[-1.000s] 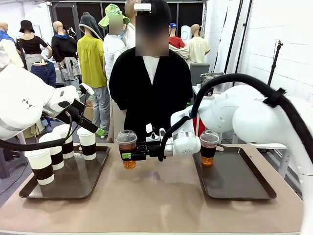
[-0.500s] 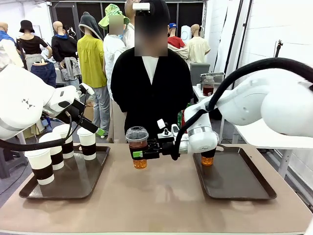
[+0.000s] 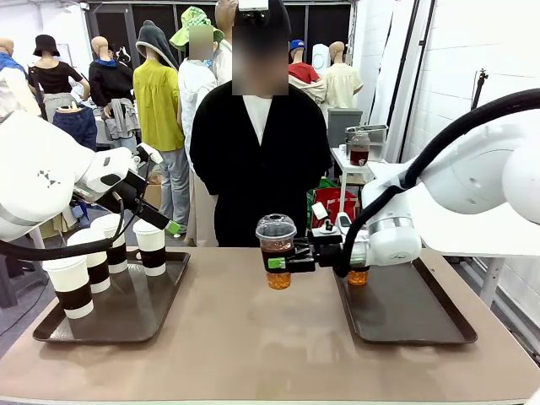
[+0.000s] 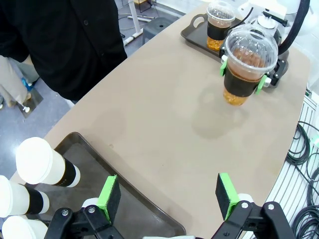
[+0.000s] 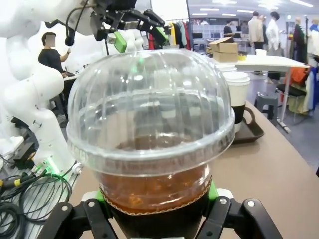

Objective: Distribute the coffee onto the tray.
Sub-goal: Pick up another iced Americano from the middle of the table and place it on the right Handle tray.

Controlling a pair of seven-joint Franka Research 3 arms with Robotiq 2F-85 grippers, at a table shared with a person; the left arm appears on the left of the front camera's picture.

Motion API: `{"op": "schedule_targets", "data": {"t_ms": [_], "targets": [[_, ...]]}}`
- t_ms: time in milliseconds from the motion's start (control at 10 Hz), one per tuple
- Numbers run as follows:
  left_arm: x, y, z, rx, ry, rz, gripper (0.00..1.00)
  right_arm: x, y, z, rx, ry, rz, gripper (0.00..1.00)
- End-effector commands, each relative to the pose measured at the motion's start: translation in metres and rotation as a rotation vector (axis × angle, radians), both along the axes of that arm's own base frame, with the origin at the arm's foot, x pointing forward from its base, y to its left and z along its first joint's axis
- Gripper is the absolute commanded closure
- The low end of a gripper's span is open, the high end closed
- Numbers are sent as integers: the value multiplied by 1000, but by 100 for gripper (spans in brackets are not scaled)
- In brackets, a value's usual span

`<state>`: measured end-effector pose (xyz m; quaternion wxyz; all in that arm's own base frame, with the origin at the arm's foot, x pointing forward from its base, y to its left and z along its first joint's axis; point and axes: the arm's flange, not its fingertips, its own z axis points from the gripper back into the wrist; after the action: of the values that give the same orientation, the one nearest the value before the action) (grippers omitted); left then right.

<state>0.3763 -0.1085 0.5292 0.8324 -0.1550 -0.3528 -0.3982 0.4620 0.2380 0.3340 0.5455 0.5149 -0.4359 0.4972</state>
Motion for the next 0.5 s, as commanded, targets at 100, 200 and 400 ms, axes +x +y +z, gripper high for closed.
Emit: {"op": "schedule_targets", "data": {"t_ms": [100,200,400], "targets": [[0,2,-1,-13,3,-9,0,-4,-9,0,15,0,7,22],[0,2,-1,-13,3,-9,0,-2,-10,-2,-3,4,-15,22],[0,2,-1,-13,3,-9,0,-2,-10,-2,-3,4,-15,22]]}}
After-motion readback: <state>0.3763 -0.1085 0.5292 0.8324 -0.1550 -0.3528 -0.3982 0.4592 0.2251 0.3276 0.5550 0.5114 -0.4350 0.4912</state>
